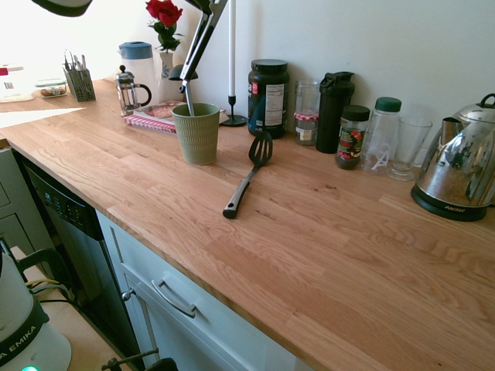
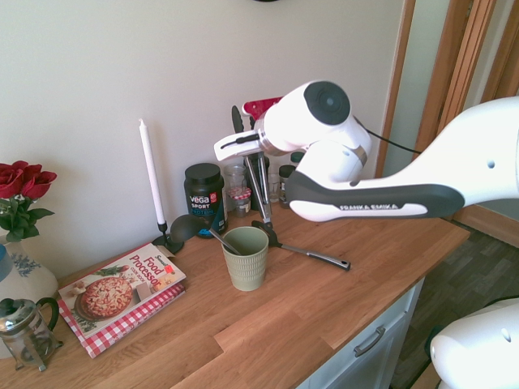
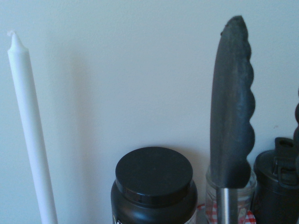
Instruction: Put the tongs back in the holder
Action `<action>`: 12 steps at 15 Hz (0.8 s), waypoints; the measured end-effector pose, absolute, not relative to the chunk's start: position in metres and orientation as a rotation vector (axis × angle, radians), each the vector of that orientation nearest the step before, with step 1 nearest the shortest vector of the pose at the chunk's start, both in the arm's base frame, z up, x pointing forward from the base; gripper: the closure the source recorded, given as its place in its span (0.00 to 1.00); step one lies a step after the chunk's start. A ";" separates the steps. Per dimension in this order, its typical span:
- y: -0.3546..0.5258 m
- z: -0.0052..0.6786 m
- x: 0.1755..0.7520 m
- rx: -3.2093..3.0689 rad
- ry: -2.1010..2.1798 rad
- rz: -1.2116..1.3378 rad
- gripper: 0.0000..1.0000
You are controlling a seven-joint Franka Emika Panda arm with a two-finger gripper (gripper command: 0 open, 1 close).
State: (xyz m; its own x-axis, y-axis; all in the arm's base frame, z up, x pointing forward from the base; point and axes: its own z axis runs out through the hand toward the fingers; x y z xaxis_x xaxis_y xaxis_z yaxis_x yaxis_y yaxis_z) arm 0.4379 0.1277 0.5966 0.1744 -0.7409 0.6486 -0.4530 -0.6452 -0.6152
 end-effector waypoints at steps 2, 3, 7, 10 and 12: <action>0.137 0.585 0.443 -2.161 1.151 -1.473 1.00; 0.142 0.581 0.444 -2.157 1.156 -1.472 1.00; 0.146 0.566 0.454 -2.138 1.153 -1.478 1.00; 0.145 0.549 0.464 -2.132 1.140 -1.488 1.00; 0.144 0.537 0.471 -2.146 1.137 -1.483 1.00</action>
